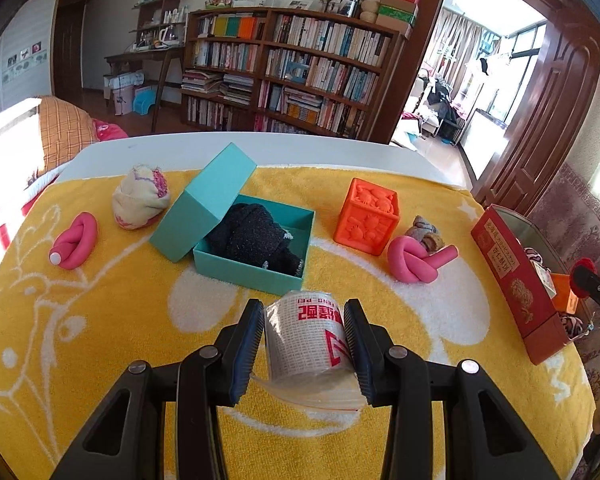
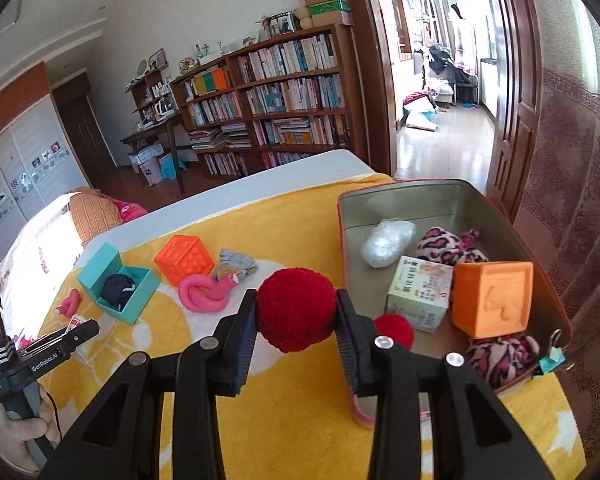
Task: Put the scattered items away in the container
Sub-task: 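Carry the tape roll and red pompom ball into the red tin and open both tools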
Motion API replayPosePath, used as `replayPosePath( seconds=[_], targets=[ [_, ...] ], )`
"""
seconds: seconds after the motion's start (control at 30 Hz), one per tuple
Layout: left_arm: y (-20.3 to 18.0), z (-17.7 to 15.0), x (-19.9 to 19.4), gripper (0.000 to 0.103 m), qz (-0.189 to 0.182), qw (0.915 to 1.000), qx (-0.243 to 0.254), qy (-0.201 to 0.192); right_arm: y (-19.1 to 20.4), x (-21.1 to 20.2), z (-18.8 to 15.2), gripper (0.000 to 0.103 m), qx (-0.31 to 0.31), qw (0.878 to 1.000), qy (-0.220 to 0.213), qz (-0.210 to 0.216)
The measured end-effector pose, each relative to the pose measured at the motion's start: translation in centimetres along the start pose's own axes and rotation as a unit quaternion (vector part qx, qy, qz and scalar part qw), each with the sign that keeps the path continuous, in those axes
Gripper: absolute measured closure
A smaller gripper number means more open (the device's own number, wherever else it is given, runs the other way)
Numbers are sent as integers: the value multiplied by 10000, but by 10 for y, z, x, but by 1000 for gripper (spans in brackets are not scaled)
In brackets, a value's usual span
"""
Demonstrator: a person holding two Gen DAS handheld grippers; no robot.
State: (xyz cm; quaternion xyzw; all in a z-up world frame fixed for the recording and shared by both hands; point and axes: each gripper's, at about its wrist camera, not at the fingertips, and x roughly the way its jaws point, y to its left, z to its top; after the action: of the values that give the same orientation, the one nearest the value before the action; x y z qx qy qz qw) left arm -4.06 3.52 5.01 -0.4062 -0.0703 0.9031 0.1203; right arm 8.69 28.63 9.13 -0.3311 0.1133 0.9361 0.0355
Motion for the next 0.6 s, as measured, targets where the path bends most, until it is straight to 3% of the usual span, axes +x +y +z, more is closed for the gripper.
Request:
replayPosePath(
  seconds=[0.2, 0.4, 0.6],
  targets=[
    [-36, 0, 1, 60, -289, 9992, 271, 111, -46, -14, -3, 62, 131, 9982, -164, -567],
    [-75, 9, -7, 60, -509, 9972, 554, 42, -67, -9, -10, 60, 292, 9982, -88, -520],
    [-129, 21, -10, 60, -807, 9923, 937, -28, -83, -17, -14, 54, 674, 9966, -307, -355]
  ],
)
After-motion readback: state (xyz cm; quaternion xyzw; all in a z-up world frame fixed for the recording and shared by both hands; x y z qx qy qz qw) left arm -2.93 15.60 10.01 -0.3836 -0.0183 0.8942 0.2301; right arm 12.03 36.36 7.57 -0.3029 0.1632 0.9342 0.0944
